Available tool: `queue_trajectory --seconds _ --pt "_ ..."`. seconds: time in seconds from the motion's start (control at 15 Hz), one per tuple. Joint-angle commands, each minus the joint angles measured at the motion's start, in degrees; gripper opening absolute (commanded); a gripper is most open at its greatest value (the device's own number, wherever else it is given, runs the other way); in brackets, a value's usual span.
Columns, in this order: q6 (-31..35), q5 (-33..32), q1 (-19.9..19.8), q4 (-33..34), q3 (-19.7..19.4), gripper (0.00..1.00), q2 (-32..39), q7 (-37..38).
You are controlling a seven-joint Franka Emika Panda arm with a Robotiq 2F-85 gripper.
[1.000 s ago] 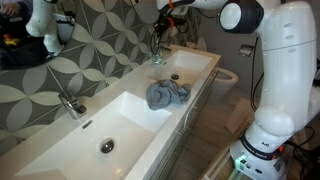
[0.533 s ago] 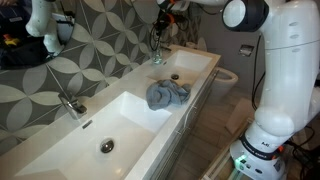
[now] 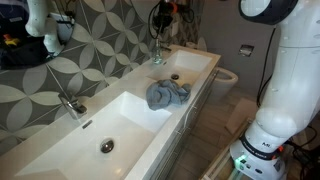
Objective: Press down on the pump bottle
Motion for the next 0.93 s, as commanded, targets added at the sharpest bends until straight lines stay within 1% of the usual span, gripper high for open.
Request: queue_trajectory --seconds 0.0,0.07,0.13,0.27,0.33,0.47,0.53,0.87 --pt "-2.54 -2.04 1.8 -6.69 0.11 0.63 -7.0 2.35" --pt "-3.3 -2.65 2.34 -7.73 0.23 0.69 -8.36 2.3" --pt "-3.75 -3.02 3.25 -8.38 -0.24 0.78 -9.33 2.12" --pt "-4.01 -5.36 4.59 -10.7 -0.23 0.9 -11.95 3.38" --pt "-4.39 -6.26 5.05 -11.65 -0.14 0.98 -13.04 3.56" --pt "-5.09 -7.35 5.76 -13.33 0.14 1.0 -15.09 2.71" --pt "-4.83 -5.49 5.27 -9.19 -0.15 1.0 -11.33 2.18" --pt "-4.87 -5.58 5.44 -9.66 -0.22 1.0 -11.48 2.18"
